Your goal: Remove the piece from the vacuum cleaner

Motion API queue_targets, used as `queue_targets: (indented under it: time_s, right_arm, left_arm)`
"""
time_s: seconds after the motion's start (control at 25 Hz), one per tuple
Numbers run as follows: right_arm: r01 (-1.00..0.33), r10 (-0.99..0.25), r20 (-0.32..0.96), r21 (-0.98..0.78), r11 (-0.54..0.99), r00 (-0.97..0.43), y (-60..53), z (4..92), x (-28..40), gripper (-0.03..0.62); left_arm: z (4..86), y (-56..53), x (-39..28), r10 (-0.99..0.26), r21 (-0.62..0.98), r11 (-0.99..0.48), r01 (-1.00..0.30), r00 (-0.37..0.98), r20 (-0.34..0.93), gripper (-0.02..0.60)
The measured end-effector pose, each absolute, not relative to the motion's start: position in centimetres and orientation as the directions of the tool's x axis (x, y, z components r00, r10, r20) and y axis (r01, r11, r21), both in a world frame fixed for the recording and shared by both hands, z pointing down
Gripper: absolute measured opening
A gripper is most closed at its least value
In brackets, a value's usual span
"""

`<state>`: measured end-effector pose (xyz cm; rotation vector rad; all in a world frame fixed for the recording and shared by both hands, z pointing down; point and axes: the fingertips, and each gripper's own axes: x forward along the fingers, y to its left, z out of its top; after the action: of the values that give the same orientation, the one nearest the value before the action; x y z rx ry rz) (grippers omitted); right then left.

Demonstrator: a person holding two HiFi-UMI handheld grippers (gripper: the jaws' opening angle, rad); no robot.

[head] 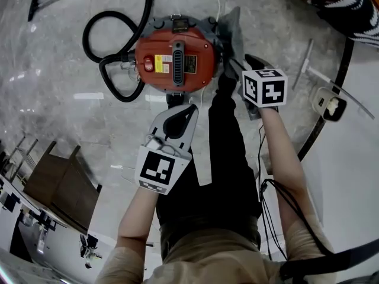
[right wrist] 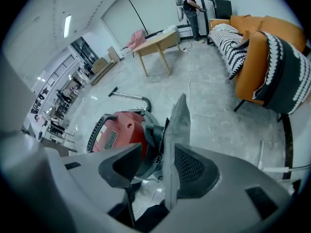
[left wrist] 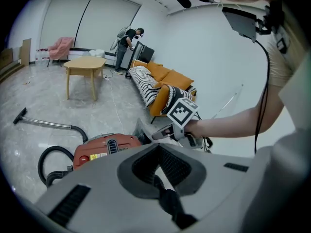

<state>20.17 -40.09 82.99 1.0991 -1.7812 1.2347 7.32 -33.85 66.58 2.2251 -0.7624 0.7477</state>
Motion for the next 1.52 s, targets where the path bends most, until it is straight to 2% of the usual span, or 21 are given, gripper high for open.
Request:
queue_targets:
  time_s: [0.24, 0.4, 0.6, 0.76, 0.8, 0.84, 1.04, 1.28, 1.52]
  right_arm:
    - [-0.939, -0.207, 0.932, -0.245, 0.242, -0.297, -42.6, 86.2, 20.6, 0.189]
    - [-0.943, -0.158, 0.948, -0.238, 0.232, -0.278, -42.3, 88.0, 20.5, 0.187]
    - [-0.938, -0.170, 0.935, -0.272, 0.214, -0.310, -42.5, 88.2, 20.3, 0.181]
    - [-0.932, -0.172, 0.919, -0.335, 0.136, -0.356, -42.3, 88.5, 20.4, 0.139]
    - [-0.936, -0.181, 0.919, -0.334, 0.110, -0.349, -42.3, 88.5, 20.8, 0.106]
    - [-0.941, -0.193, 0.921, -0.327, 0.085, -0.337, -42.3, 88.6, 21.3, 0.046]
    - [-0.920, -0.228, 0.897, -0.392, -0.018, -0.378, -42.1, 88.9, 22.4, 0.035]
    - [-0.914, -0.188, 0.895, -0.405, 0.033, -0.404, -41.9, 89.3, 22.0, 0.038]
    - [-0.939, -0.171, 0.925, -0.322, 0.123, -0.340, -41.8, 89.4, 22.3, 0.038]
  left_arm:
    - [67.3, -33.8, 6.6, -0.305, 0.411, -0.592, -0.694, 0.664, 0.683, 0.003]
    - [67.6, -33.9, 5.7, -0.309, 0.413, -0.578, -0.704, 0.657, 0.687, 0.003]
    - [68.1, -34.0, 4.9, -0.311, 0.418, -0.563, -0.714, 0.651, 0.693, 0.003]
    - [68.4, -33.9, 5.1, -0.303, 0.429, -0.558, -0.710, 0.656, 0.691, 0.003]
    - [68.5, -33.9, 5.2, -0.301, 0.431, -0.559, -0.708, 0.658, 0.690, 0.003]
    - [68.5, -33.9, 5.4, -0.299, 0.433, -0.561, -0.706, 0.660, 0.689, 0.003]
    - [68.5, -34.2, 5.5, -0.297, 0.435, -0.560, -0.705, 0.662, 0.688, 0.003]
    - [68.8, -34.1, 6.3, -0.286, 0.446, -0.558, -0.700, 0.667, 0.688, 0.003]
    - [68.7, -33.9, 7.1, -0.279, 0.450, -0.566, -0.691, 0.673, 0.685, 0.003]
